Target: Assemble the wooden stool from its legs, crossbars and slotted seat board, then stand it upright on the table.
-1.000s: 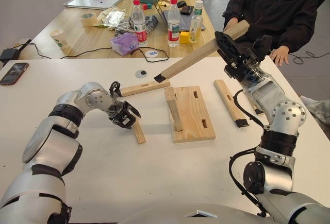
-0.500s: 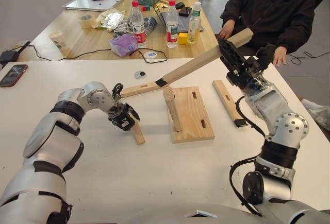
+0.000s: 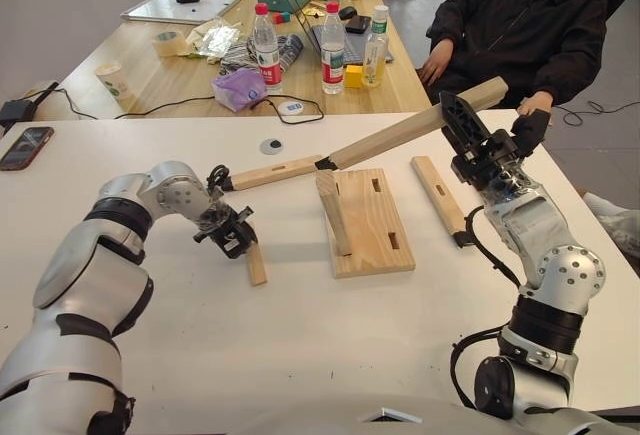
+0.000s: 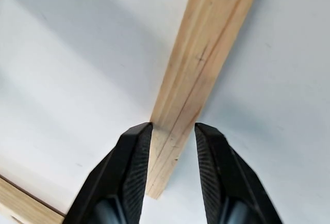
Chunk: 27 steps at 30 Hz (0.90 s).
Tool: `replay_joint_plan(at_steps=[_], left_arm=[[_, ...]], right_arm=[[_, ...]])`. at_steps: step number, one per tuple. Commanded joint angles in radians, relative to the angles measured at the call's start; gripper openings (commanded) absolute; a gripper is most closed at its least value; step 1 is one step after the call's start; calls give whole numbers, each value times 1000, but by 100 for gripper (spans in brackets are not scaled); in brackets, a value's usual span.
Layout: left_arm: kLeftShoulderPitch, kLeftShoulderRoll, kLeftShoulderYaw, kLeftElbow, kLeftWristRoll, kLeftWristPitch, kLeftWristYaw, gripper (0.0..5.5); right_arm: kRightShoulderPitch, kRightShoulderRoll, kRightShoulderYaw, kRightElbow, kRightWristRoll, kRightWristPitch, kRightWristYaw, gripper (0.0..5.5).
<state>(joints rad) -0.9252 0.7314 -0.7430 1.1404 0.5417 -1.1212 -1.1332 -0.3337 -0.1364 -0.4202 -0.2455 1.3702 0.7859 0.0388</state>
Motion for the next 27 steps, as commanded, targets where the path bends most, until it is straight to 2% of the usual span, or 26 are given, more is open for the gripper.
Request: replay_joint_plan(at_steps=[1, 11, 16, 22, 27], left_arm=[[119, 76, -98, 42, 124, 9, -108, 147], [186, 104, -79, 13, 71, 42, -129, 147], [208, 112, -68, -9, 69, 68, -103, 207], [194, 109, -54, -14, 59, 84, -84, 208], [141, 132, -39, -35, 31, 52, -138, 208]], right_arm=[[1, -26, 10, -15, 8, -17, -5, 206], [-8, -41, 18, -4, 5, -30, 1, 206], [-8, -51, 21, 3, 7, -27, 4, 206], [-11, -57, 30, 8, 10, -44, 6, 206], [-2, -58, 32, 1, 11, -49, 9, 206]])
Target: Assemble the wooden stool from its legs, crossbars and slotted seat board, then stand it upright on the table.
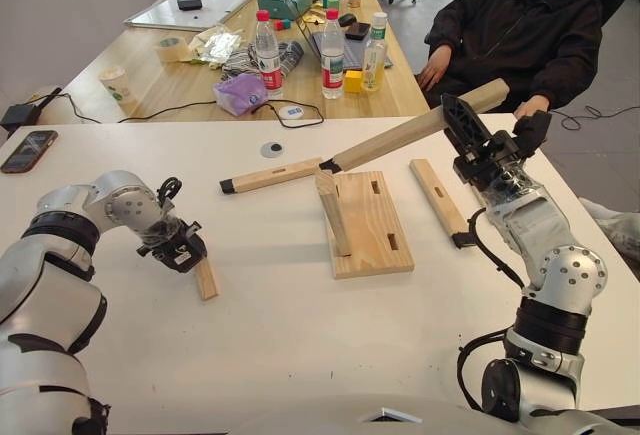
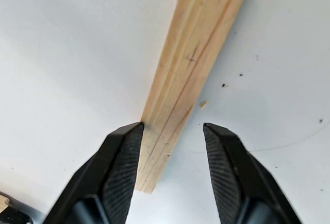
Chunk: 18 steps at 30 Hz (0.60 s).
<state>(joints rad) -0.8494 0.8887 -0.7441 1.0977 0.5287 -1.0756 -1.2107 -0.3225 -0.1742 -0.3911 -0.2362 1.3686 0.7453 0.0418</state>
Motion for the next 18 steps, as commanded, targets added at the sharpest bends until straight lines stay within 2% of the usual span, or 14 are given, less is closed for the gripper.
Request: replay_joint_plan(at_steps=[1, 14, 16, 18], left_arm=[[56, -24, -34, 4, 37, 2, -73, 208], [-12, 6, 23, -16, -23, -3, -160, 208], [-29, 5, 35, -13, -26, 3, -162, 239], [-36, 5, 43, -11, -25, 2, -165, 242]], right_arm=[[-12, -21, 3, -8, 12, -9, 7, 206], [-2, -19, 0, -14, 7, -20, 19, 206], [5, -20, -2, -19, 8, -21, 19, 206], [7, -19, -2, -20, 6, -23, 20, 206]])
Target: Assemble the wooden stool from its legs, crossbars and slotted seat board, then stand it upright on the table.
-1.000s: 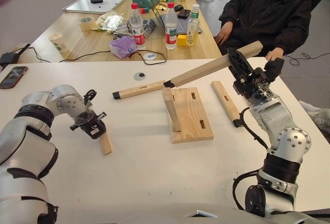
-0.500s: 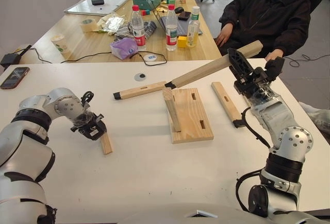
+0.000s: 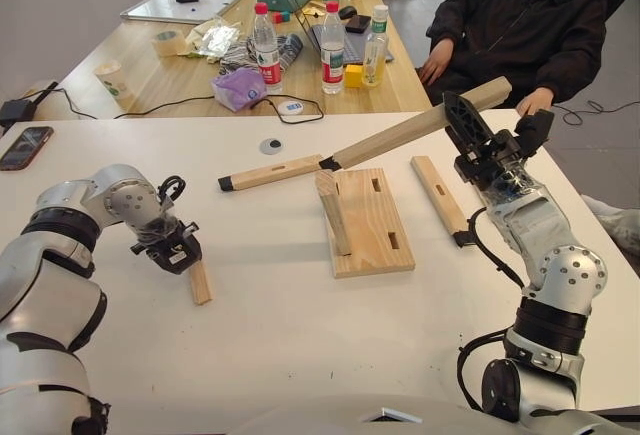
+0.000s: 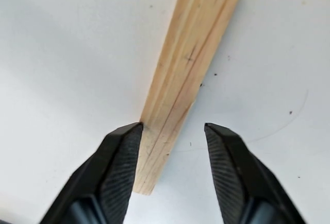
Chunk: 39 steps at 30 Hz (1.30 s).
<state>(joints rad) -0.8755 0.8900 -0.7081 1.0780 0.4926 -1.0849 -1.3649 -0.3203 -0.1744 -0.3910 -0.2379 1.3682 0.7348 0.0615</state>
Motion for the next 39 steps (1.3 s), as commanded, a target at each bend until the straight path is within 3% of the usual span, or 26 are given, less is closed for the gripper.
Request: replay_joint_plan(at_steps=[1, 19, 30, 39], left_arm=[[-8, 6, 10, 8, 12, 10, -11, 242], [-48, 10, 65, 34, 6, 9, -8, 242], [9, -58, 7, 75, 162, -11, 250, 242], [-46, -54, 19, 116, 133, 3, 162, 242]], right_arm=[[3, -20, 0, -18, 6, -14, 1, 206], [3, -30, 1, -14, 4, -20, 6, 206], [-14, -48, 10, -7, 0, -7, 8, 206], [-16, -59, 11, -1, 11, -13, 5, 206]])
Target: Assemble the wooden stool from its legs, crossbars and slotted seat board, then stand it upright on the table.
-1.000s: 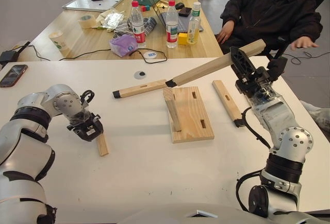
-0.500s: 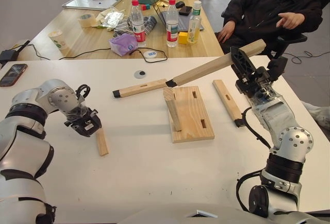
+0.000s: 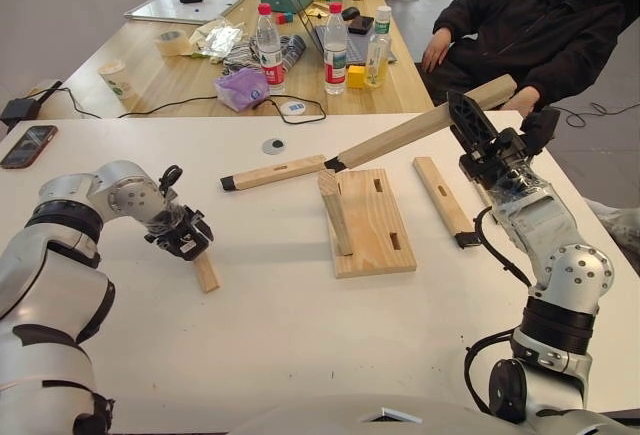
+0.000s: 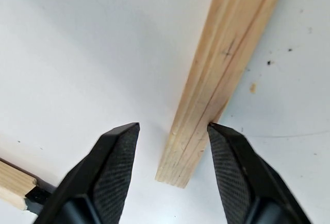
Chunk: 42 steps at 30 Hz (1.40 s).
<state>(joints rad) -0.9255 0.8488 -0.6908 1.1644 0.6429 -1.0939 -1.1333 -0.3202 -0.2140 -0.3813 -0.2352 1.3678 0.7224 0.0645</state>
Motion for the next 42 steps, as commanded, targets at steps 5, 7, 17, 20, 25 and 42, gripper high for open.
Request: replay_joint_plan(at_steps=[5, 7, 17, 20, 25, 42], left_arm=[[-61, -2, 29, 38, -71, 28, -206, 242], [-53, -5, 29, 35, -72, 28, -220, 242], [27, -9, 29, 26, -60, 43, -182, 242], [50, -9, 22, 28, -43, 53, -140, 242], [62, -10, 3, 49, 9, 75, -76, 179], [-116, 28, 414, -56, -286, 392, 265, 126]], right_arm=[[6, -5, -5, -33, 9, -21, -8, 206], [6, 0, -2, -37, 6, -27, -10, 206], [-11, -14, 7, -27, 19, -14, -14, 206], [-19, -20, 10, -19, 22, -9, -13, 206], [-23, -23, 14, -13, 19, -4, -12, 206], [-257, -92, 63, -3, -93, -61, 162, 206]])
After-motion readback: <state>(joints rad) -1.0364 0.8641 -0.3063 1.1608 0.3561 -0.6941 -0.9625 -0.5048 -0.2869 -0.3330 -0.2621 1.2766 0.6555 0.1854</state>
